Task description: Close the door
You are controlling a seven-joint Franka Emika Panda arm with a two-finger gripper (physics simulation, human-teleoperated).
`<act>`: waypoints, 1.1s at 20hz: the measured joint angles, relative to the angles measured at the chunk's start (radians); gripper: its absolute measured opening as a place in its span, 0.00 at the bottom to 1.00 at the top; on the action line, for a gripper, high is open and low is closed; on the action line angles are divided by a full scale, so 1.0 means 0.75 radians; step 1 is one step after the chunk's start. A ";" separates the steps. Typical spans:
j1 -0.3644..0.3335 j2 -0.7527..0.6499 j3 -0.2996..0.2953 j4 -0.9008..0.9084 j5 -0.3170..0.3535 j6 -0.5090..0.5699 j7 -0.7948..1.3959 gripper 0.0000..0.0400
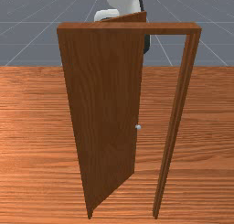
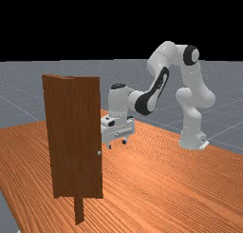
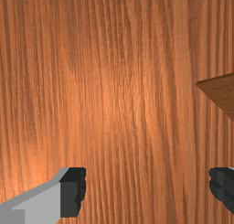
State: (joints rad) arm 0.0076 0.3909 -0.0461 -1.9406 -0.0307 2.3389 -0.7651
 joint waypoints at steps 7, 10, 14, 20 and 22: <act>0.009 0.098 -0.008 0.159 -0.018 -0.062 0.017 0.66; 0.000 0.092 0.001 0.159 0.003 -0.067 0.005 0.92; -0.062 0.100 0.058 0.165 0.130 -0.074 -0.109 0.99; -0.014 0.433 0.011 0.642 0.021 -0.406 -0.018 1.00; -0.051 0.391 0.050 0.544 0.086 -0.247 -0.069 1.00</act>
State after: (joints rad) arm -0.0310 0.6843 -0.0083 -1.5329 0.0337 2.1540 -0.8171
